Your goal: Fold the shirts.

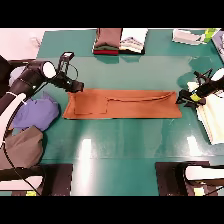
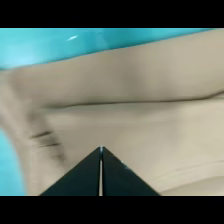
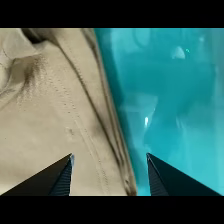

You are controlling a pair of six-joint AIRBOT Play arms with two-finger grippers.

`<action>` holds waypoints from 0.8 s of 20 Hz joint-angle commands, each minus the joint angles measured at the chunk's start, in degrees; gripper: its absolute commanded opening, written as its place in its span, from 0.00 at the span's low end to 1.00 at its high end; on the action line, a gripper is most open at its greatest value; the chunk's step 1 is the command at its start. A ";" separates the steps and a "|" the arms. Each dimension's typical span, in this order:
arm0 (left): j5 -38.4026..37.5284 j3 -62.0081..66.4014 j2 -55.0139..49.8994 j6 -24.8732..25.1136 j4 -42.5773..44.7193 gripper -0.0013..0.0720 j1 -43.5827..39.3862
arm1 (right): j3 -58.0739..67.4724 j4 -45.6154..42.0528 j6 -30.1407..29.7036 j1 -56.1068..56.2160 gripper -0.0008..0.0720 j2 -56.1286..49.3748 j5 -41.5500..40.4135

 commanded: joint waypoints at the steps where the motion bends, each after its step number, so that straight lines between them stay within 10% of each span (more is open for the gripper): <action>1: 1.92 0.09 -0.09 0.22 -1.90 0.06 -2.89 | -3.37 1.53 -0.07 1.40 0.74 0.13 -4.31; 8: 2.34 0.09 -0.09 0.13 -3.28 0.06 -5.42 | -5.27 1.53 -0.11 3.19 0.56 0.13 -6.51; 10: 2.45 0.09 -0.52 0.15 -5.81 0.06 -5.44 | -5.22 1.49 -2.38 4.31 0.04 0.17 -5.79; 16: 8.22 1.42 -5.86 0.17 -12.66 0.05 -9.22 | -0.94 1.31 -2.38 6.60 0.04 8.20 0.39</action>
